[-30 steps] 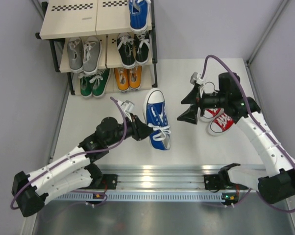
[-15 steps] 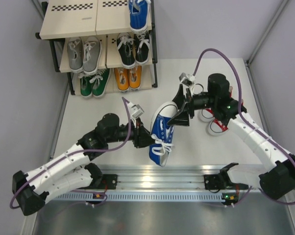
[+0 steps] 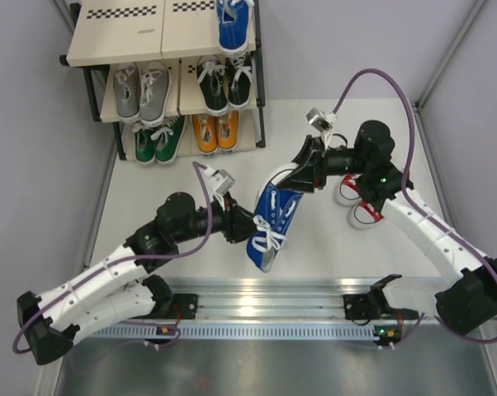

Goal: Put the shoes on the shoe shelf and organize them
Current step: Pick up the shoe at the center of the board, then place the shoe at the shoe shelf.

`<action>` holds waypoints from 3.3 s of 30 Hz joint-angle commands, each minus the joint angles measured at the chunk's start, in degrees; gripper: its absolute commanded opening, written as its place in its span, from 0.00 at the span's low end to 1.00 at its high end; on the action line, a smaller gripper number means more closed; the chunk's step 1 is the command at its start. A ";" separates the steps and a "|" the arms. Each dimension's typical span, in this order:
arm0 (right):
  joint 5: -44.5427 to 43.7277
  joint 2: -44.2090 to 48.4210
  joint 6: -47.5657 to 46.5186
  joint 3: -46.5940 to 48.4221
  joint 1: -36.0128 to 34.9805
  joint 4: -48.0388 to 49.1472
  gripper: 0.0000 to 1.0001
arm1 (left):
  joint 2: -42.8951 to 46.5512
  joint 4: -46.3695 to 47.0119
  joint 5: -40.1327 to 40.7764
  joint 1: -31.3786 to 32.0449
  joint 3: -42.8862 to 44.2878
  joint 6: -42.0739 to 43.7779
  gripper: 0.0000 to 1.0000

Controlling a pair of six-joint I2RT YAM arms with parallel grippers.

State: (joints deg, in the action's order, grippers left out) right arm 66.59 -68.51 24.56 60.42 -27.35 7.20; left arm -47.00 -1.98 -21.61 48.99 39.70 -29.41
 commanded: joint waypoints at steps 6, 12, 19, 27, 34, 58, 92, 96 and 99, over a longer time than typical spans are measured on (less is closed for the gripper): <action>-8.12 -3.55 20.24 5.31 12.57 -1.03 0.00 | 9.83 -4.95 18.81 -1.09 7.56 7.60 0.60; -11.03 -6.19 28.77 5.67 15.31 -0.70 0.00 | 7.46 -7.07 13.35 -1.09 10.22 8.05 0.76; -11.13 -6.90 39.42 0.93 18.12 3.78 0.00 | 6.57 0.90 13.69 -1.09 2.07 7.18 0.81; -11.04 -6.99 44.44 -0.66 18.74 5.98 0.00 | 2.02 21.65 16.33 -1.09 -5.07 -4.15 0.89; -10.34 -7.87 45.58 0.57 18.74 8.60 0.00 | -3.97 28.96 19.48 -1.18 -4.54 -9.87 0.91; -8.14 -8.39 50.59 0.40 20.50 22.33 0.00 | -0.46 31.88 29.42 -4.26 -6.22 -34.84 0.92; -5.24 -9.53 36.89 4.26 20.41 11.18 0.12 | -3.20 32.74 17.13 -15.06 -4.10 -36.68 0.00; -4.80 -10.94 35.21 6.72 20.41 10.46 0.49 | 1.29 28.45 15.98 -16.38 -4.98 -38.17 0.00; -4.89 -11.56 33.02 9.00 20.41 7.85 0.76 | 4.81 24.93 16.15 -17.17 -5.08 -38.27 0.00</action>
State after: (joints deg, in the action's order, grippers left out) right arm 59.86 -79.68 61.65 64.84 -7.42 17.02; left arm -46.70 19.18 -5.54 32.93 33.82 -65.78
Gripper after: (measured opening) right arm 0.704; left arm 0.428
